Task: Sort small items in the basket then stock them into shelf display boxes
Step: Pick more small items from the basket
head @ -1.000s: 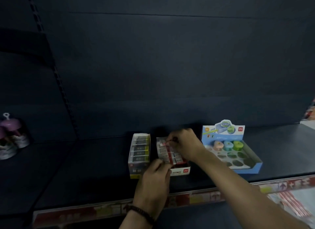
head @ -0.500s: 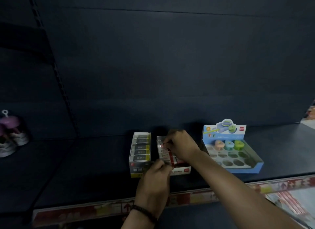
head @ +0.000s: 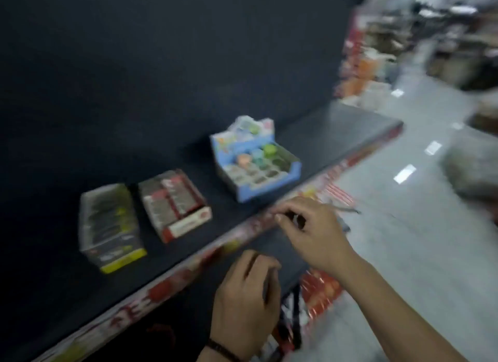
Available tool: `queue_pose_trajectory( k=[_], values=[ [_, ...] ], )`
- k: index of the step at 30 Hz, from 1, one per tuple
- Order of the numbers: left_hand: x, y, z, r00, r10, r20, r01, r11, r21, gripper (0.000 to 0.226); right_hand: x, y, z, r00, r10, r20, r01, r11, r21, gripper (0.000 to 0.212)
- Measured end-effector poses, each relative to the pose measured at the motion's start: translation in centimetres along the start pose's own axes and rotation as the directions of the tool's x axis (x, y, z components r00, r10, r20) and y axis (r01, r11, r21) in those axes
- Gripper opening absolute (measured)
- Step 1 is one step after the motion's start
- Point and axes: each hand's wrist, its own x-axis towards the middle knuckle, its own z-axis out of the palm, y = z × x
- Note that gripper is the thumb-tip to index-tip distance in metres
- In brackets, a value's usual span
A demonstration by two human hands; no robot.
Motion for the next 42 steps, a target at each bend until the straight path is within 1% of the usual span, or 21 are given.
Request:
queue_pose_trajectory(
  k=[1,2,4,5,7,9,10,12,15,17,20,21,24,28,30,32,34,36,39,41,42],
  values=[
    [-0.5,0.1,2.0,0.991,-0.004,0.133,0.006,1.000,-0.014,0.005,-3.0,1.6,-1.3,0.994,0.106,-0.024,-0.106,0.994,-0.028,0.018],
    [-1.4,0.7,4.5,0.954,-0.012,0.300,0.023,0.999,-0.032,0.002,-7.3,3.1,-3.2,0.971,0.231,-0.057,-0.235,0.970,-0.057,0.019],
    [-2.7,1.7,8.0,0.803,-0.025,0.595,0.068,0.996,-0.049,0.011,-15.2,5.7,-5.9,0.890,0.442,-0.108,-0.451,0.888,-0.086,0.020],
    [-3.7,2.9,10.0,0.705,0.020,0.709,0.060,0.994,-0.088,0.012,-20.0,6.7,-7.5,0.818,0.558,-0.141,-0.573,0.813,-0.104,0.018],
    [-5.6,5.4,13.2,0.539,0.121,0.834,0.020,0.988,-0.156,0.011,-29.0,8.6,-10.1,0.641,0.745,-0.187,-0.767,0.628,-0.127,0.015],
    [-7.5,7.4,15.8,0.423,0.173,0.890,-0.014,0.983,-0.185,0.012,-36.8,9.6,-11.9,0.472,0.857,-0.206,-0.881,0.452,-0.140,0.014],
    [-8.7,8.9,17.4,0.359,0.202,0.911,-0.042,0.979,-0.201,0.012,-40.9,9.8,-12.7,0.370,0.903,-0.218,-0.928,0.347,-0.134,0.014],
    [-10.8,11.9,20.5,0.255,0.238,0.937,-0.085,0.971,-0.223,0.012,-47.7,10.2,-14.0,0.194,0.951,-0.239,-0.980,0.179,-0.081,0.013],
    [-13.7,16.0,25.4,0.145,0.261,0.954,-0.113,0.963,-0.246,0.013,-55.6,11.4,-15.6,-0.004,0.968,-0.251,-0.999,0.004,0.032,0.011],
    [-16.1,19.0,29.2,0.075,0.262,0.962,-0.144,0.957,-0.250,0.013,-60.2,13.1,-17.0,-0.098,0.966,-0.239,-0.993,-0.078,0.091,0.012],
    [-18.6,23.2,35.4,0.001,0.217,0.976,-0.178,0.961,-0.214,0.014,-65.5,16.9,-19.1,-0.151,0.963,-0.221,-0.984,-0.124,0.131,0.011],
    [-19.3,24.4,37.6,-0.008,0.207,0.978,-0.187,0.961,-0.205,0.016,-67.0,18.6,-19.8,-0.162,0.967,-0.196,-0.982,-0.139,0.128,0.009],
    [-21.6,27.5,45.4,0.023,0.145,0.989,-0.194,0.971,-0.137,0.019,-71.6,25.7,-21.7,-0.168,0.982,-0.088,-0.983,-0.160,0.091,0.005],
    [-26.5,29.7,58.7,0.065,0.091,0.994,-0.133,0.988,-0.082,0.022,-78.4,39.4,-21.8,-0.199,0.980,-0.021,-0.978,-0.198,0.071,0.012],
    [-28.1,30.1,63.0,0.090,0.087,0.992,-0.126,0.989,-0.075,0.028,-79.6,44.0,-21.2,-0.198,0.980,0.005,-0.978,-0.198,0.067,0.012],
    [-31.2,29.8,68.5,0.121,0.080,0.989,-0.085,0.994,-0.070,0.034,-81.8,50.0,-19.1,-0.183,0.983,-0.015,-0.980,-0.181,0.085,0.013],
    [-33.8,29.2,73.2,0.176,0.060,0.983,-0.014,0.998,-0.059,0.040,-83.4,55.2,-17.1,-0.172,0.983,-0.069,-0.981,-0.164,0.106,0.020],
    [-36.8,27.8,78.1,0.222,0.046,0.974,0.046,0.997,-0.057,0.048,-85.1,61.0,-14.4,-0.139,0.986,-0.089,-0.989,-0.133,0.072,0.028],
    [-40.4,25.7,84.1,0.284,0.030,0.959,0.026,0.999,-0.038,0.061,-86.4,69.2,-11.2,-0.099,0.986,-0.136,-0.995,-0.095,0.033,0.046],
    [-42.6,24.3,87.0,0.290,0.024,0.957,0.017,0.999,-0.030,0.067,-87.0,74.6,-9.3,-0.097,0.979,-0.180,-0.995,-0.102,-0.020,0.059],
    [-43.5,23.5,88.2,0.289,0.042,0.956,0.015,0.999,-0.049,0.068,-87.3,77.4,-8.4,-0.080,0.978,-0.193,-0.993,-0.095,-0.068,0.062]
  ],
)
